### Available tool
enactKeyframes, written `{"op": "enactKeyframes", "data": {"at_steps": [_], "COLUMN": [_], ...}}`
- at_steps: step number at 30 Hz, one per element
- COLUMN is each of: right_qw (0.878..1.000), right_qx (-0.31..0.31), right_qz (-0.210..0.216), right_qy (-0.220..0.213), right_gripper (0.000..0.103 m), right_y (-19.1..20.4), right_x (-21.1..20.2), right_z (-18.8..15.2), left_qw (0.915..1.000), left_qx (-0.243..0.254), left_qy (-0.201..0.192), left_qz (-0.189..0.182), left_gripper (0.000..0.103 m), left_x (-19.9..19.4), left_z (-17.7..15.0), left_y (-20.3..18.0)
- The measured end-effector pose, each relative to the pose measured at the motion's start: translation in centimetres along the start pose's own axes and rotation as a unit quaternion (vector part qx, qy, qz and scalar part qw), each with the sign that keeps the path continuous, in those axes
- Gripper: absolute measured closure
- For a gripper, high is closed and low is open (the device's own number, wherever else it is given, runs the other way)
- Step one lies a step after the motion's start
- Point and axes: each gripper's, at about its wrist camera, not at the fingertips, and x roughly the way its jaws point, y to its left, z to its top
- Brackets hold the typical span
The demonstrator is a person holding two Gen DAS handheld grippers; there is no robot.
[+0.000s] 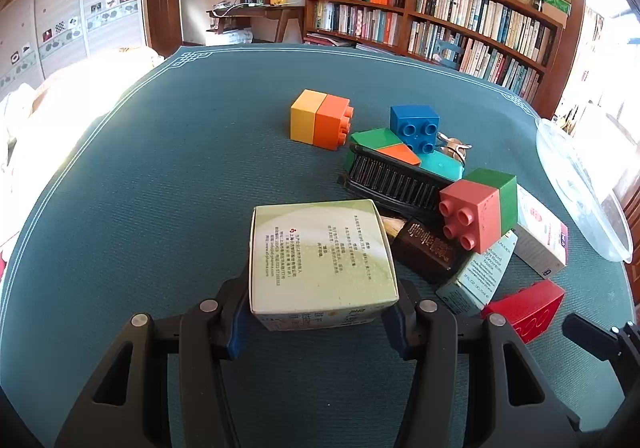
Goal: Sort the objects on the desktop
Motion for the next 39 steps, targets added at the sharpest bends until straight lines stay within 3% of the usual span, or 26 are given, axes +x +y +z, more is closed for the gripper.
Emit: {"op": "enactKeyframes", "data": {"at_steps": [9, 14, 24, 39], "right_qw": [1.0, 0.999, 0.999, 0.996], "right_qx": [0.004, -0.023, 0.022, 0.077], "right_qz": [0.006, -0.037, -0.028, 0.012], "right_qy": [0.002, -0.017, -0.04, -0.038], "right_gripper": [0.031, 0.032, 0.077, 0.077], "right_y": [1.4, 3.1, 1.1, -1.8], "right_x": [2.8, 3.0, 2.0, 0.3], "right_z": [1.5, 0.8, 0.7, -0.9], "left_qw": [1.0, 1.0, 1.0, 1.0], "left_qx": [-0.001, 0.0, 0.001, 0.003], "left_qy": [-0.001, -0.001, -0.001, -0.004], "left_qz": [0.004, 0.005, 0.006, -0.005], "left_gripper": [0.046, 0.046, 0.046, 0.046], "left_x": [-0.1, 0.0, -0.2, -0.3], "left_z": [-0.8, -1.0, -0.6, -1.0], "left_y": [0.4, 0.5, 0.5, 0.5]}}
